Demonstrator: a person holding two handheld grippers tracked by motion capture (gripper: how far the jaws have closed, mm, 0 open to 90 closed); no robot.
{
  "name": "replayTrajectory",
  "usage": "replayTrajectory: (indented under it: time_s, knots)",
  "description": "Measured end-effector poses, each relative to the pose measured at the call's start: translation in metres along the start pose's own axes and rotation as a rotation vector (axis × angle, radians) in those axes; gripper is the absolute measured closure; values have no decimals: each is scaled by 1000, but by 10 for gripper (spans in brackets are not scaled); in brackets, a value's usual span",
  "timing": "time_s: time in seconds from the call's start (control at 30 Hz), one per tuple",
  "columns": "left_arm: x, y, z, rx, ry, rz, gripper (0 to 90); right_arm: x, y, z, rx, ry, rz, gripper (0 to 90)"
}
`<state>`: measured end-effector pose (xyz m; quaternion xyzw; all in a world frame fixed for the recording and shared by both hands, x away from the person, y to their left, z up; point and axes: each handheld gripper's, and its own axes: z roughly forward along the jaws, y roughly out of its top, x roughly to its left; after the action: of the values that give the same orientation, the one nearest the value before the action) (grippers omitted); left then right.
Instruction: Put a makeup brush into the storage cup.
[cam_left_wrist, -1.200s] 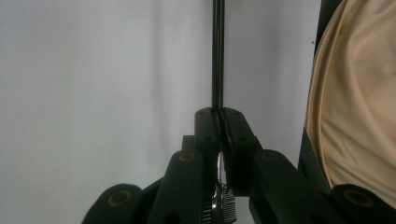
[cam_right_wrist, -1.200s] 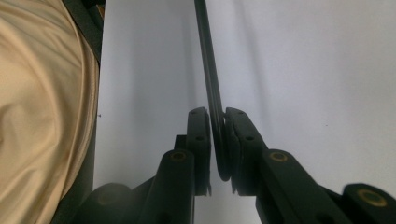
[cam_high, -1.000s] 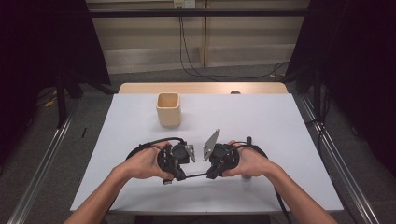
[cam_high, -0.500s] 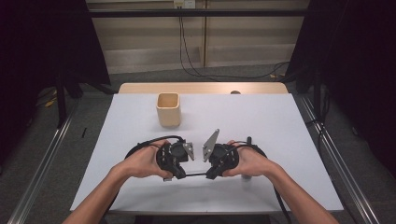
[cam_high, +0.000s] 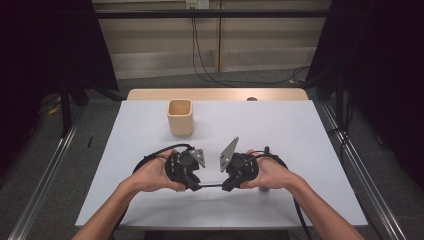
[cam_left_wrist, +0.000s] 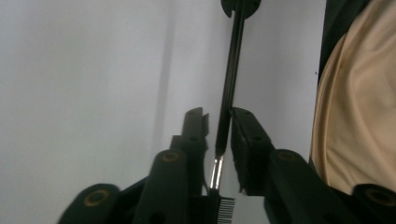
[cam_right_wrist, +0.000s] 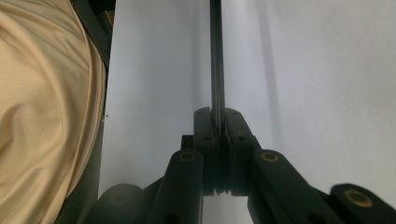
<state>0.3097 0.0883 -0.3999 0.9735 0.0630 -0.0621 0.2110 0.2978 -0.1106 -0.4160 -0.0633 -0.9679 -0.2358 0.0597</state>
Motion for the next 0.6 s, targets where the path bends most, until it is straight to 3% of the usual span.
replayTrajectory:
  time_s: [0.17,0.23,0.33,0.43,0.6]
  knots:
    - [0,-4,0,-48,18,-33,599,-1,-3,-2,-13,-1,5,864]
    - [1,-7,0,-71,43,-56,490,-2,-4,-2,-18,-6,5,864]
    - [1,-11,0,-115,59,-86,418,-1,-5,-3,-15,-6,20,864]
    - [2,-15,1,-123,96,-108,281,-1,-6,-4,-22,-11,25,864]
    - [4,-21,-1,-169,131,-141,165,-2,-9,-4,-22,-18,39,863]
